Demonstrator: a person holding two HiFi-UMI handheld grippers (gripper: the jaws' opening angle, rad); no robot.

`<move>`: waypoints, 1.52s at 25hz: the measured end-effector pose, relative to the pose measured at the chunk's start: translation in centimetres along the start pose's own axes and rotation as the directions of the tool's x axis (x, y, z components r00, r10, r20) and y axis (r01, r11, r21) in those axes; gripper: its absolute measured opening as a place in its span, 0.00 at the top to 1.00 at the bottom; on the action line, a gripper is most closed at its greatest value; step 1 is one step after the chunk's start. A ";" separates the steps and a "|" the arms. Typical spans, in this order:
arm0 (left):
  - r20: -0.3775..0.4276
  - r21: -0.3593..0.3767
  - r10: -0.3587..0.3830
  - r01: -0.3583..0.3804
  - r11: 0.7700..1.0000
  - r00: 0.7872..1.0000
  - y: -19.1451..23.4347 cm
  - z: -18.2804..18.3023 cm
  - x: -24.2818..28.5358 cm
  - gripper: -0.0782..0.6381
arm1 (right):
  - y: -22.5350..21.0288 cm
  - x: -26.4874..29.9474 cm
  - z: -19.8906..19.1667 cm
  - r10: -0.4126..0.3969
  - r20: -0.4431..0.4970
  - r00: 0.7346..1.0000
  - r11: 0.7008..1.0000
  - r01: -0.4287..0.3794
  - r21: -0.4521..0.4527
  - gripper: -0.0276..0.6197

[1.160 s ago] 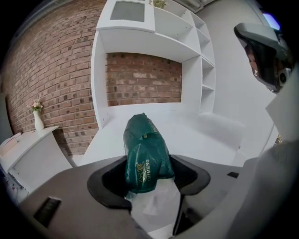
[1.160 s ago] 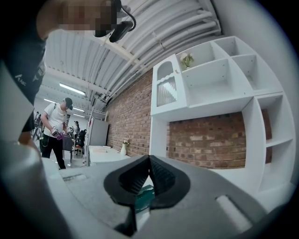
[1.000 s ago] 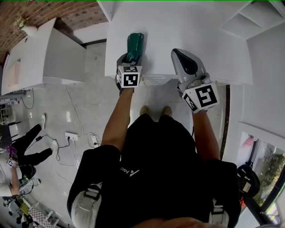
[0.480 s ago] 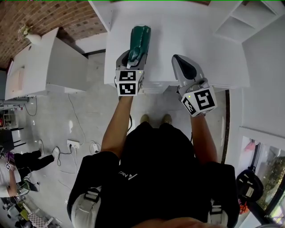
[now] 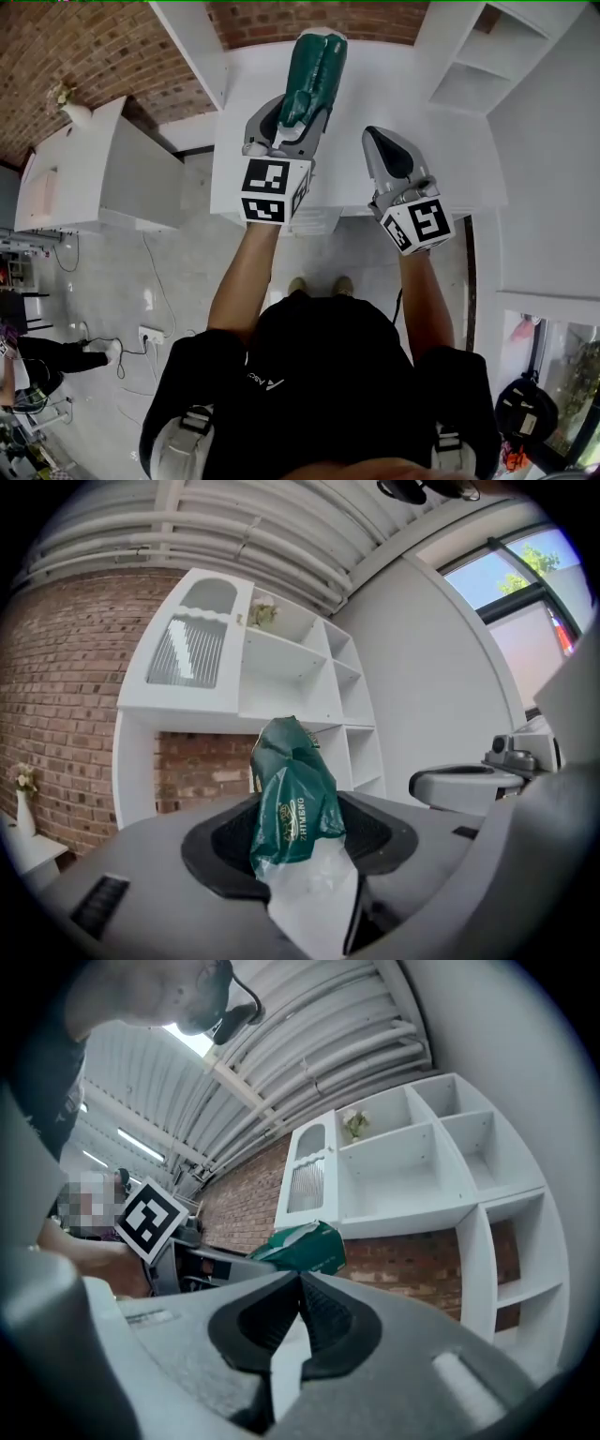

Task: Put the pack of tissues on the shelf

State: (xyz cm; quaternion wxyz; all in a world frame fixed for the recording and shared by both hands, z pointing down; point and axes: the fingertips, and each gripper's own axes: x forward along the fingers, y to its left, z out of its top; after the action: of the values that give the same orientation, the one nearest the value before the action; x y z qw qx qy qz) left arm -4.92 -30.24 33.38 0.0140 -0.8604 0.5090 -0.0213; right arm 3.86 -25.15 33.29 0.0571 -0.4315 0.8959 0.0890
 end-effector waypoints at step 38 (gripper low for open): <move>0.050 0.104 -0.155 0.150 0.983 0.987 -7.3 23.8 26.7 0.58 | -21.2 3.7 13.6 0.002 0.121 0.993 0.979 0.023 -0.205 0.95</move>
State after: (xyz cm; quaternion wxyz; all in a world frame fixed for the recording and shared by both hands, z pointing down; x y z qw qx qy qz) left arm 15.53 -50.03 10.56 0.0701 -0.8953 0.4393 -0.0229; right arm 18.52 -38.12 17.00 0.0669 -0.4337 0.8745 0.2068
